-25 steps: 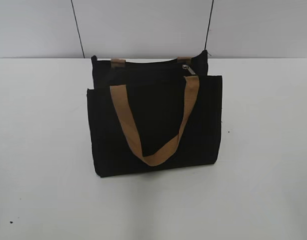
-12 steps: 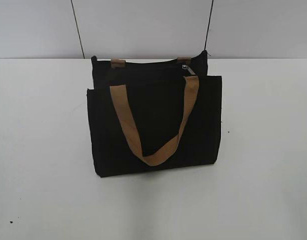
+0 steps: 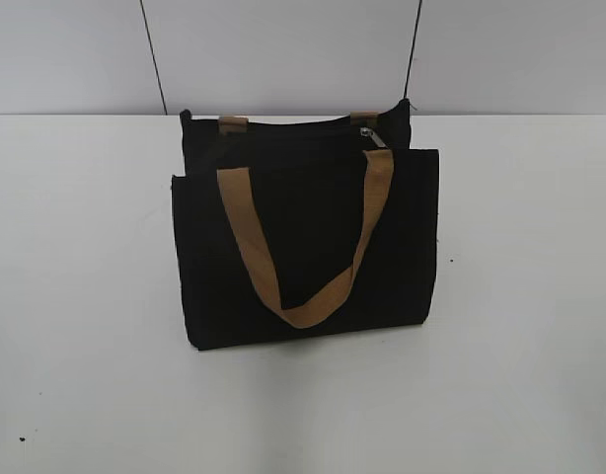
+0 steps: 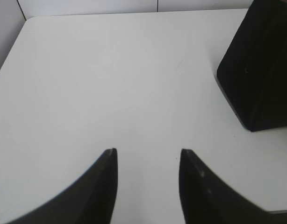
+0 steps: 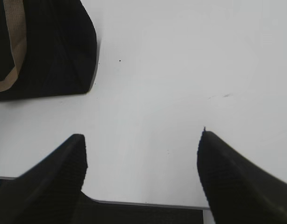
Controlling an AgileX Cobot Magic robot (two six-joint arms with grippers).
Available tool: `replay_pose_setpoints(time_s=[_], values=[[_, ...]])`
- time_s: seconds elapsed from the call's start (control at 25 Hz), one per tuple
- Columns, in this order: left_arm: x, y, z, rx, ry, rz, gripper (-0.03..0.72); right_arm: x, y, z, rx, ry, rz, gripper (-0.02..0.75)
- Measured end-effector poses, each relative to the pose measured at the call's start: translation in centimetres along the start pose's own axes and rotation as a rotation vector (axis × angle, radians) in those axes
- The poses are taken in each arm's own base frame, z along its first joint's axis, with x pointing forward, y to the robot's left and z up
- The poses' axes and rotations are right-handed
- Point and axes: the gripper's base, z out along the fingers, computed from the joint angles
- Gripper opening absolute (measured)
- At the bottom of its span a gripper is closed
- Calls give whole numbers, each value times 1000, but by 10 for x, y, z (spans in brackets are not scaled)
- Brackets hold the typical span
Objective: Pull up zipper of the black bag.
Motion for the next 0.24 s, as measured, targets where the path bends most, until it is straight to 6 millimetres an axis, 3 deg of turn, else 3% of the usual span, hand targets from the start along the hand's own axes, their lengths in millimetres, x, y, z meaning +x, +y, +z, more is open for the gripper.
replay_pose_setpoints(time_s=[0.24], values=[[0, 0, 0, 0, 0, 0, 331, 0, 0, 0, 0, 0, 0, 562]])
